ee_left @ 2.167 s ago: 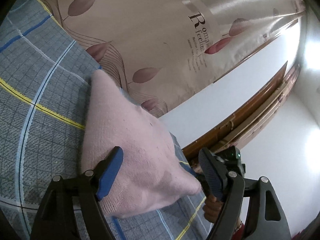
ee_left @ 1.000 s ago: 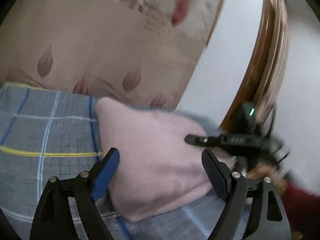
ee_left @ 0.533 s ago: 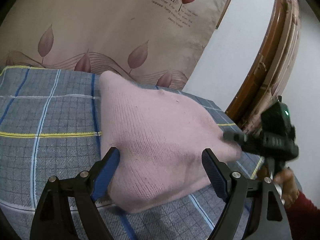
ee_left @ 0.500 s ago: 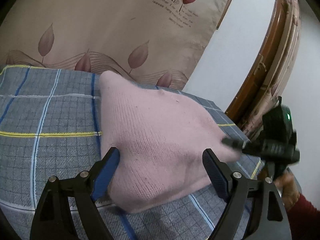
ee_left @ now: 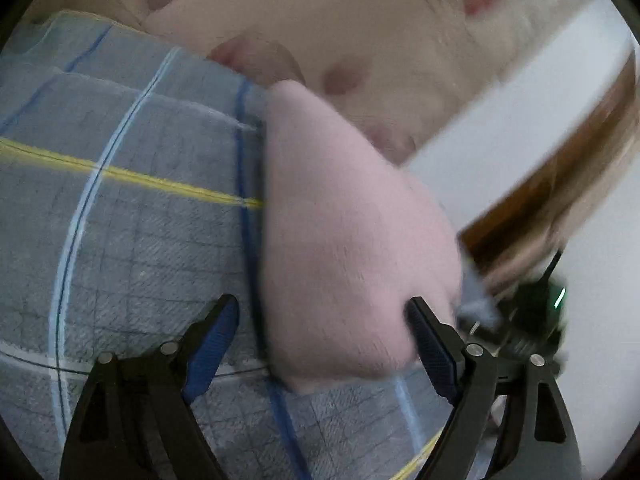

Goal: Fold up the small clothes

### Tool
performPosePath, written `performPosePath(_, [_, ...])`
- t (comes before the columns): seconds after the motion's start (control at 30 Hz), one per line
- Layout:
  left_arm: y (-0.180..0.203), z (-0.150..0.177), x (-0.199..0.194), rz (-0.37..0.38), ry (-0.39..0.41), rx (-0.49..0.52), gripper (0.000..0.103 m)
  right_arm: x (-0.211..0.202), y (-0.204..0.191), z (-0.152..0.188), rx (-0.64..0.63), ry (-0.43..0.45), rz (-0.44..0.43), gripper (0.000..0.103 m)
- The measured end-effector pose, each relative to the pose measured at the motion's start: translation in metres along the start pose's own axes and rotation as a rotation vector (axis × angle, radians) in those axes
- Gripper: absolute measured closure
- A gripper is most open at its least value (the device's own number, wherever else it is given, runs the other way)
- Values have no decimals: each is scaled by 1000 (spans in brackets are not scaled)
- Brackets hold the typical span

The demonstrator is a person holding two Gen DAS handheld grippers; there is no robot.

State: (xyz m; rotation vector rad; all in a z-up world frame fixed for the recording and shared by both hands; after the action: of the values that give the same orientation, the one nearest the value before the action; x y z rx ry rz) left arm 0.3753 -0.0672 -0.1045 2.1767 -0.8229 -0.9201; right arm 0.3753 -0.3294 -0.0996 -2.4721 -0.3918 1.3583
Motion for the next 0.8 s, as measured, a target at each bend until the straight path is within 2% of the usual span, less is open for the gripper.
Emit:
performPosePath(0.1, [-7, -2, -10, -29, 55, -20, 20, 0, -5, -1, -14, 9, 22, 63])
performPosePath(0.23, [-2, 0, -13, -74, 74, 24, 20, 1, -7, -2, -14, 14, 27, 62])
performPosePath(0.4, [16, 4, -15, -205, 75, 171, 19, 1, -8, -1, -20, 20, 41, 62])
performPosePath(0.47, [22, 5, -15, -268, 73, 228, 11, 1, -7, -1, -19, 20, 39, 62])
performPosePath(0.53, [26, 3, -14, -317, 67, 270, 10, 1, -8, -1, -23, 20, 42, 62])
performPosePath(0.8, [33, 4, -12, -369, 52, 338, 8, 0, -7, 0, -15, 20, 33, 61])
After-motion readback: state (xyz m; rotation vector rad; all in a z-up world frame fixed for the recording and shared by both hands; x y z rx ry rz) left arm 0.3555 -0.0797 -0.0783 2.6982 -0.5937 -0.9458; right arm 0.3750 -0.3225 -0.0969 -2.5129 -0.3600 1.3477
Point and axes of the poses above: each gripper's, at about its wrist camera, not at the fingertips, and x roughly the way its jaws point, y to its right, z to its underside, the point moved 9 cm from there along x, roughly the way its jaws point, and after that the axes turned 10 degrees about z, right-handed, at the moved point
